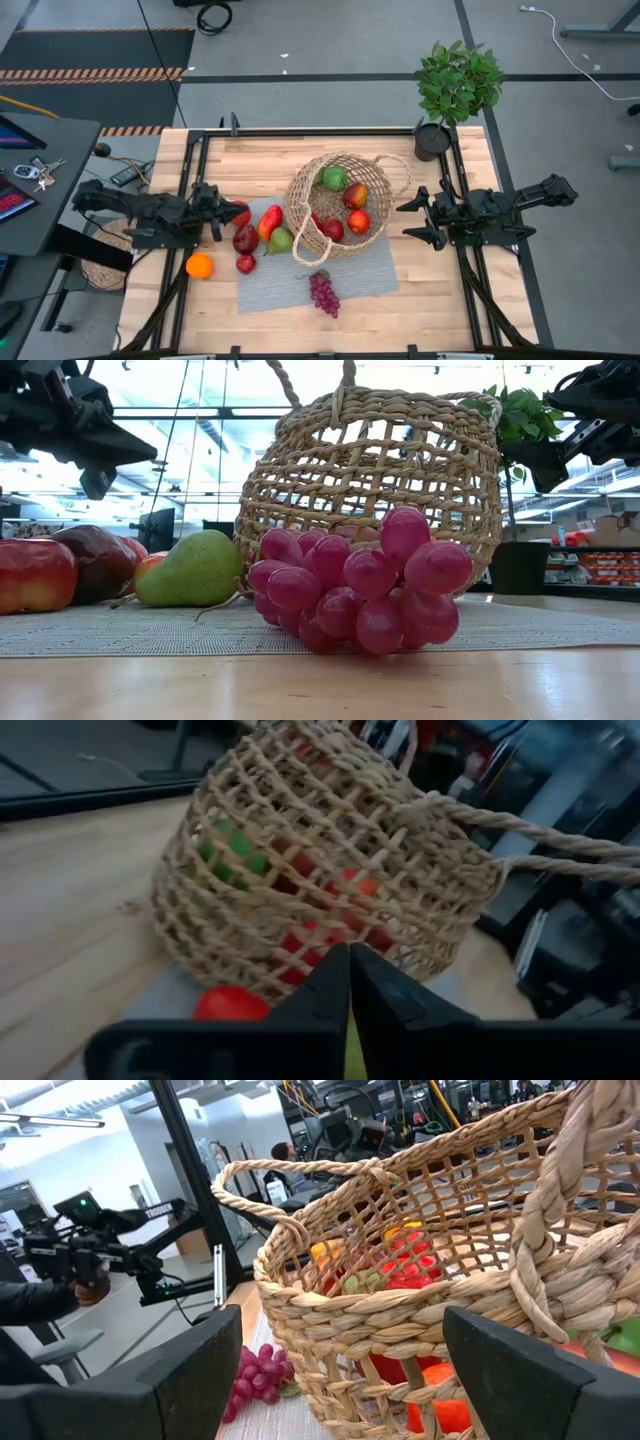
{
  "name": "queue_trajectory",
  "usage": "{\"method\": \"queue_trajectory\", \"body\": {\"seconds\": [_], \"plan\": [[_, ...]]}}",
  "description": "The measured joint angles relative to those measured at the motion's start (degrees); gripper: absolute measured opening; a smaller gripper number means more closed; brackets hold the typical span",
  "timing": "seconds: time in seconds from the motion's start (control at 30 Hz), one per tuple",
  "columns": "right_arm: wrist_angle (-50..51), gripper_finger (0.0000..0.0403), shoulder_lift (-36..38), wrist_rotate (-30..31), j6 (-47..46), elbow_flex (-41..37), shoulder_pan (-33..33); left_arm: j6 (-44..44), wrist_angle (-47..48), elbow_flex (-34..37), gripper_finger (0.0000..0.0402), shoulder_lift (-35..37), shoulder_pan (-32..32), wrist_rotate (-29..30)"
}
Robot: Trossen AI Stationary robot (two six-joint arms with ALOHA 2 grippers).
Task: Build produce basket
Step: Put the pear into the brown basket
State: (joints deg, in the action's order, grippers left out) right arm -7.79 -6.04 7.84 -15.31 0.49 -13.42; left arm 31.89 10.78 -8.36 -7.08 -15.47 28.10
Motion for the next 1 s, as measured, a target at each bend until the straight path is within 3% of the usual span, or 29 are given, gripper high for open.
{"method": "queue_trajectory", "body": {"seconds": [0.13, 0.27, 0.4, 0.73, 1.0], "plan": [[-0.3, 0.0348, 0.0, 0.0, 0.0, 0.0, 0.0, -1.3, 8.5, -4.5, 0.0005, -1.8, 2.4, -2.7], [-0.3, 0.0348, 0.0, 0.0, 0.0, 0.0, 0.0, -2.2, 11.6, -5.5, 0.0019, -4.4, 3.9, -4.1], [-0.3, 0.0348, 0.0, 0.0, 0.0, 0.0, 0.0, -2.1, 10.4, -5.5, 0.0044, -8.2, 4.7, -7.8], [-0.3, 0.0348, 0.0, 0.0, 0.0, 0.0, 0.0, 9.6, 8.0, -5.5, 0.009, -23.6, 5.5, -13.4], [-0.2, 0.0348, 0.0, 0.0, 0.0, 0.0, 0.0, 5.7, 6.4, -11.7, 0.0136, -35.0, 5.5, -14.2]]}}
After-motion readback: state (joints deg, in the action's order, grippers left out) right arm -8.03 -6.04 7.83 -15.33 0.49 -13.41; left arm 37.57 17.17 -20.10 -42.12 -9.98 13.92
